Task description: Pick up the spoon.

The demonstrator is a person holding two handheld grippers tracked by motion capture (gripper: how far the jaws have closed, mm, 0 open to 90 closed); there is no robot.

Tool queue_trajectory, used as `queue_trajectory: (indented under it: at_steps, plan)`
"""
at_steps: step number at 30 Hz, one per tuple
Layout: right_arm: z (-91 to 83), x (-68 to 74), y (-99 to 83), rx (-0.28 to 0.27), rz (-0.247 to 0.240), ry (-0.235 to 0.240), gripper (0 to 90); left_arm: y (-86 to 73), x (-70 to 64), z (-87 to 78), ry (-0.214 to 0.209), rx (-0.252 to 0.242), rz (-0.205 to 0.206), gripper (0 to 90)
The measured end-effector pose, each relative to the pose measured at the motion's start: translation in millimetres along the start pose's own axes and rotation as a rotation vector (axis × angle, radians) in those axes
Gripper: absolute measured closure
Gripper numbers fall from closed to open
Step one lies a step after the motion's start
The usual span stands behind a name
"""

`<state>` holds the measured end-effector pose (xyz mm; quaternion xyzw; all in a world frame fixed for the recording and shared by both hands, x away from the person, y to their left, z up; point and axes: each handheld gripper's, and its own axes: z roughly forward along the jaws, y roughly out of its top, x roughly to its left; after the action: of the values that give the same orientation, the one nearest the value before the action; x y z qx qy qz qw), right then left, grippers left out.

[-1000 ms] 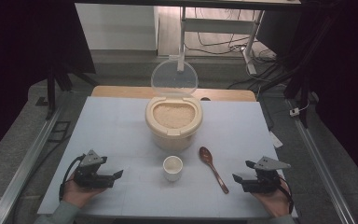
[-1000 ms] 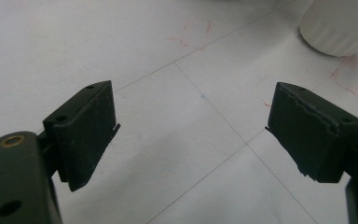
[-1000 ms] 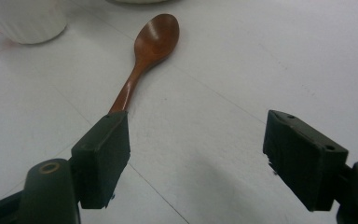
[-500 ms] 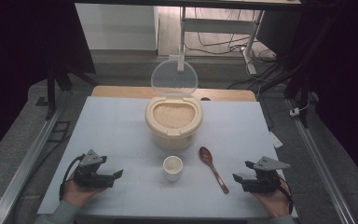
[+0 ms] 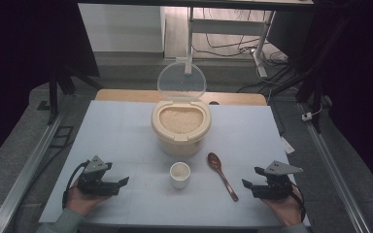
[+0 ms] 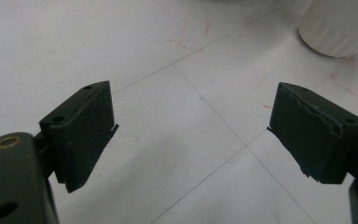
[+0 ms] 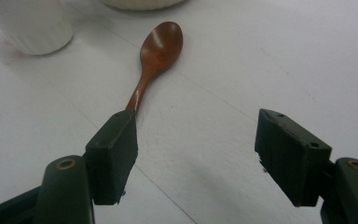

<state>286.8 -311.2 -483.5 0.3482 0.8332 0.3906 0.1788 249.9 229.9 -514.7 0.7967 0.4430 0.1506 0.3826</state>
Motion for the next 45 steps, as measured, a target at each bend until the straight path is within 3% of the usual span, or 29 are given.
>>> queue_trajectory:
  at_steps: [18,33,45]
  plan:
    - [4.9,24.2,20.7,0.064,-0.044,0.023,29.8,-0.1,-0.2,2.6,-0.005,0.018,0.004,13.4]
    - [11.6,35.3,34.9,0.159,-0.016,0.027,32.3,-0.2,-0.8,4.0,-0.007,0.026,0.008,13.4]
    - [37.6,49.5,47.0,0.337,-0.019,0.013,34.1,-0.9,-1.2,5.8,-0.011,0.035,0.013,13.3]
